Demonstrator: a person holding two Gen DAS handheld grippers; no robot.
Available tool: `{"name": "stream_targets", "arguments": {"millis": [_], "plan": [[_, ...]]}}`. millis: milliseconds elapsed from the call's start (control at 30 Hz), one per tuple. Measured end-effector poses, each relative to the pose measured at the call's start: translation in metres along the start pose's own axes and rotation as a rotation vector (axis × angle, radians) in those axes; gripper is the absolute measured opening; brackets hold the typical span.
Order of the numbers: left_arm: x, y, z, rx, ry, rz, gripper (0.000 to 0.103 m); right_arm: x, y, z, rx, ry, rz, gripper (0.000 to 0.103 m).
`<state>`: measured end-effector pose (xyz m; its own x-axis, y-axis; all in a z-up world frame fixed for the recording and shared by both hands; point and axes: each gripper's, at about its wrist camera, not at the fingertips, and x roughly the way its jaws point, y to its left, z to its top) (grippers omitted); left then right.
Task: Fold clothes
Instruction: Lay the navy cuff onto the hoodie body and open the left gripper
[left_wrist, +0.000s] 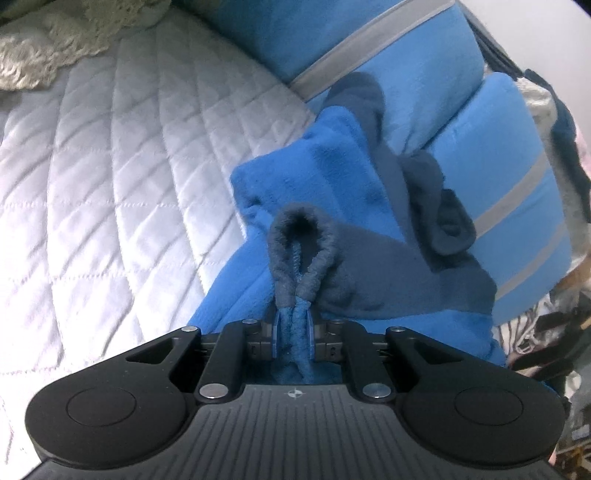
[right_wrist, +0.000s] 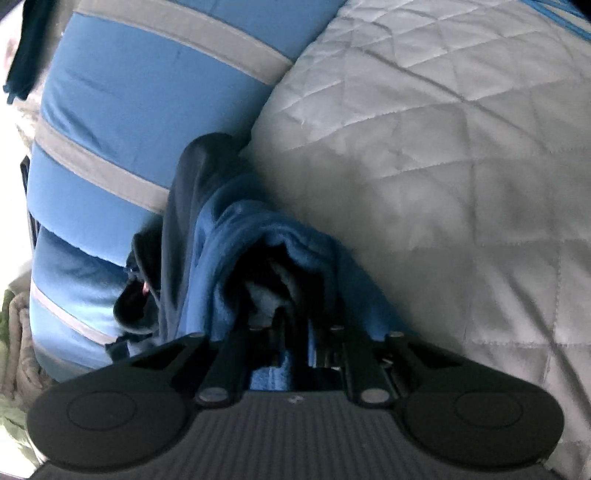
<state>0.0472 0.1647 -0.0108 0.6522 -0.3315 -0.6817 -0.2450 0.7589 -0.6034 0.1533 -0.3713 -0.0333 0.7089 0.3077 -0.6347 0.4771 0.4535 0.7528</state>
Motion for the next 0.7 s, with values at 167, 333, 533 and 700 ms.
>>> {"name": "stream_targets", "arguments": {"millis": [167,333,533,700], "plan": [[-0.001,0.001,-0.002,-0.015,-0.001,0.021,0.014,-0.003,0.008,-0.003,-0.055,-0.038,-0.036,0.01],[0.008,-0.002,0.003,0.037,0.05,0.037,0.02,-0.002,0.011,-0.002,-0.135,-0.026,-0.064,0.022],[-0.008,0.003,0.028,-0.09,0.108,0.002,0.036,-0.004,0.007,-0.002,-0.121,-0.027,-0.043,0.055],[-0.035,0.009,0.047,-0.083,-0.04,0.008,0.05,-0.01,0.014,-0.004,-0.158,-0.056,-0.043,0.072]]}}
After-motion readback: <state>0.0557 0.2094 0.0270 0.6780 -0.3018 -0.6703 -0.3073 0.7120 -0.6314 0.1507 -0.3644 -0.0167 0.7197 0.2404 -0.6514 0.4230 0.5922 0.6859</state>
